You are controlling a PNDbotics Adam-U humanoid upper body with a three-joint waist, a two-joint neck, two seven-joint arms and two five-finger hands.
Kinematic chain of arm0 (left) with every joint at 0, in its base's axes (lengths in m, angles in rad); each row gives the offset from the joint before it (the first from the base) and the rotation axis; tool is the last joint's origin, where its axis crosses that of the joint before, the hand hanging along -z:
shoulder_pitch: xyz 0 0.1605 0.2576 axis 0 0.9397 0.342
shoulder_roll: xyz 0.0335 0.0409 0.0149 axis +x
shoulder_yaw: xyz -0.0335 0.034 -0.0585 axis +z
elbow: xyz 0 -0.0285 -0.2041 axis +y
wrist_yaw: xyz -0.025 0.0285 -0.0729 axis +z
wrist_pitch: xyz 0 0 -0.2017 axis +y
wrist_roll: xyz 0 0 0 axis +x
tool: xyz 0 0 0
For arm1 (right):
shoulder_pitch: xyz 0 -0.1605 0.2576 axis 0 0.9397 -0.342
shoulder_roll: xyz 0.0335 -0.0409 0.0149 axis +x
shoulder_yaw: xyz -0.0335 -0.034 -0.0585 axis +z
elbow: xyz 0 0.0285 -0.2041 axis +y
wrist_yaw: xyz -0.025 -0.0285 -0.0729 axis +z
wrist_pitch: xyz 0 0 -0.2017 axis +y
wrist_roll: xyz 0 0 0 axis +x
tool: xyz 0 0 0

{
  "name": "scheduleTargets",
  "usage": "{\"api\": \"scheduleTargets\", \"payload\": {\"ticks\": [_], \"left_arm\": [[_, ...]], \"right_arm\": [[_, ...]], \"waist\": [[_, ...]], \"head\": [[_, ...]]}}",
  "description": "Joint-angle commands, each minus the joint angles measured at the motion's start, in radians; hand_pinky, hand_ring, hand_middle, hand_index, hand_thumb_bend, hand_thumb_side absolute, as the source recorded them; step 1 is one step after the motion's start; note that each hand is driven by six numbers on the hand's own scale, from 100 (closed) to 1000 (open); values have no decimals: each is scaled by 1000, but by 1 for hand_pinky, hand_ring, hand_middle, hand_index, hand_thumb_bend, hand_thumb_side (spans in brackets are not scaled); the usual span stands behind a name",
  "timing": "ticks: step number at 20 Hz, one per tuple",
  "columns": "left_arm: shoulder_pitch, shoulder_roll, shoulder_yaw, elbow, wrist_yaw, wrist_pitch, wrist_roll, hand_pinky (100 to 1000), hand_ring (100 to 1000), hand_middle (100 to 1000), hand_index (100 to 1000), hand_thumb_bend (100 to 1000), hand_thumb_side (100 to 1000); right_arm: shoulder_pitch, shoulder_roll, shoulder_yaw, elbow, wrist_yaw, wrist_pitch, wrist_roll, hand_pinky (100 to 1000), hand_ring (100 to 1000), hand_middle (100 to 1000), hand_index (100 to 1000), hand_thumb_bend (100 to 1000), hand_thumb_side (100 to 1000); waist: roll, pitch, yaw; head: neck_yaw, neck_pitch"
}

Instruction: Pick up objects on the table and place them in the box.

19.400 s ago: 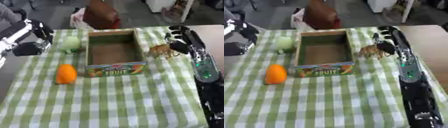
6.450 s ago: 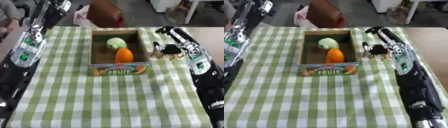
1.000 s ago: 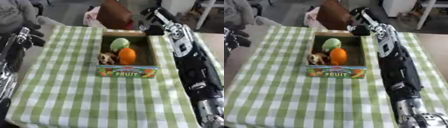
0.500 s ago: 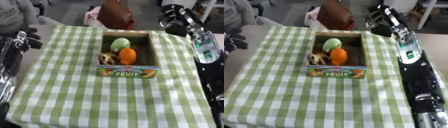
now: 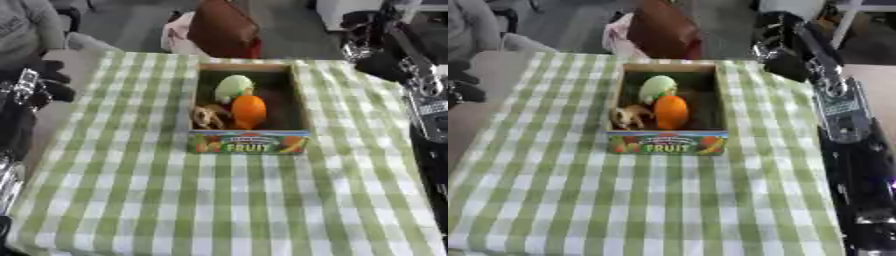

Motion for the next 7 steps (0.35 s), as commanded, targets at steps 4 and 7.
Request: {"api": "scheduleTargets", "payload": {"ticks": [4,7], "left_arm": [[7,4,13,-30,9,-17,4,606,535,527,718,100,799],[17,1,12,-33,10,-20,3,604,533,524,715,100,800]], "right_arm": [[17,-42,-8,-50,-47,25,11,622,694,723,818,100,398],[32,-43,-12,-51,-59,34,16,618,690,719,815,100,417]], "waist": [[6,-10,-3],[9,-12,-4]], "head": [[-9,-2],[-12,3]]}}
